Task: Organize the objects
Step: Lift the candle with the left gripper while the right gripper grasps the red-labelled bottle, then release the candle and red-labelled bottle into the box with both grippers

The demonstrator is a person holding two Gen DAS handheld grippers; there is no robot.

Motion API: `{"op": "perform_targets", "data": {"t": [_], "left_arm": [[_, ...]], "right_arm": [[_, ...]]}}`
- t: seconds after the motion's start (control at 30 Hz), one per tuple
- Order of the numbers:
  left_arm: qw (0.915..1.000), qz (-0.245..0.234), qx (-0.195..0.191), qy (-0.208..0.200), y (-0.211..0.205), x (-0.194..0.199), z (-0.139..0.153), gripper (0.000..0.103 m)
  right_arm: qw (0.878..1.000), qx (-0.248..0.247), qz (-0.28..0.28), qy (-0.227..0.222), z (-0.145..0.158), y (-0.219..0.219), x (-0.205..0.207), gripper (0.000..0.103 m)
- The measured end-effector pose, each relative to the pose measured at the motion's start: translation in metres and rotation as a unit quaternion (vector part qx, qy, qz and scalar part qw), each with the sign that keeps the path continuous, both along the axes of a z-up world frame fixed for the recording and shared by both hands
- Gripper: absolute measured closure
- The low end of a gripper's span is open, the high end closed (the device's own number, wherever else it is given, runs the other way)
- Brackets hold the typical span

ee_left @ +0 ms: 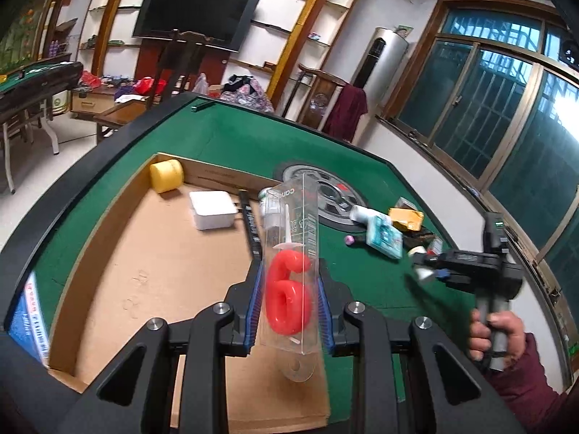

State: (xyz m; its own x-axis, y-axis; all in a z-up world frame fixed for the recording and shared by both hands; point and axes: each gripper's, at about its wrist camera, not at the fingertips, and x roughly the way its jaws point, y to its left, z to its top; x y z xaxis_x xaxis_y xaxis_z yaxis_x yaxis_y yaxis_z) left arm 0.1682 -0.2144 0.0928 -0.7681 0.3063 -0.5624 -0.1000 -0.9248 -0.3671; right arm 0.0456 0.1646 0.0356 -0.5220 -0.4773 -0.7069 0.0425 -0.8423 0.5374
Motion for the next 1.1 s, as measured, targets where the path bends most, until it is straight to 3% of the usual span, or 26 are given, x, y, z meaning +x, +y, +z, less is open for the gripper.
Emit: {"op": "perform_targets", "data": {"t": [0.13,0.33,0.47,0.6,0.73,0.93,1.0,1.1], "left_arm": [[0.9993,0.027,-0.022,-0.016,-0.016,-0.005,0.0,0.077],[0.9956,0.043,-0.054,-0.063,-0.036,-0.041,-0.008,0.077],[0.9915,0.056,-0.071,-0.093,-0.05,-0.074,-0.016,0.077],[0.9865,0.07,-0.063,-0.134,-0.067,-0.108,-0.032,0.077],[0.9837,0.073,-0.047,-0.157,-0.078,-0.122,-0.046,0.077],[0.9843,0.079,-0.013,-0.157,-0.089,-0.119,-0.052,0.076],[0.9854,0.082,-0.002,-0.149,-0.093,-0.115,-0.05,0.071],[0.9868,0.088,0.009,-0.136,-0.096,-0.109,-0.044,0.055]], "right_arm": [[0.997,-0.044,0.068,0.015,0.023,-0.038,0.005,0.066],[0.983,-0.061,0.171,0.005,0.036,-0.128,-0.006,0.065],[0.974,-0.055,0.22,-0.02,0.025,-0.194,-0.016,0.065],[0.971,-0.027,0.235,-0.039,0.006,-0.246,-0.035,0.065],[0.97,-0.014,0.239,-0.05,-0.01,-0.267,-0.046,0.065],[0.968,-0.002,0.245,-0.053,-0.014,-0.278,-0.05,0.065],[0.967,0.01,0.251,-0.05,-0.017,-0.282,-0.05,0.065],[0.967,0.007,0.251,-0.052,-0.018,-0.28,-0.05,0.064]]}}
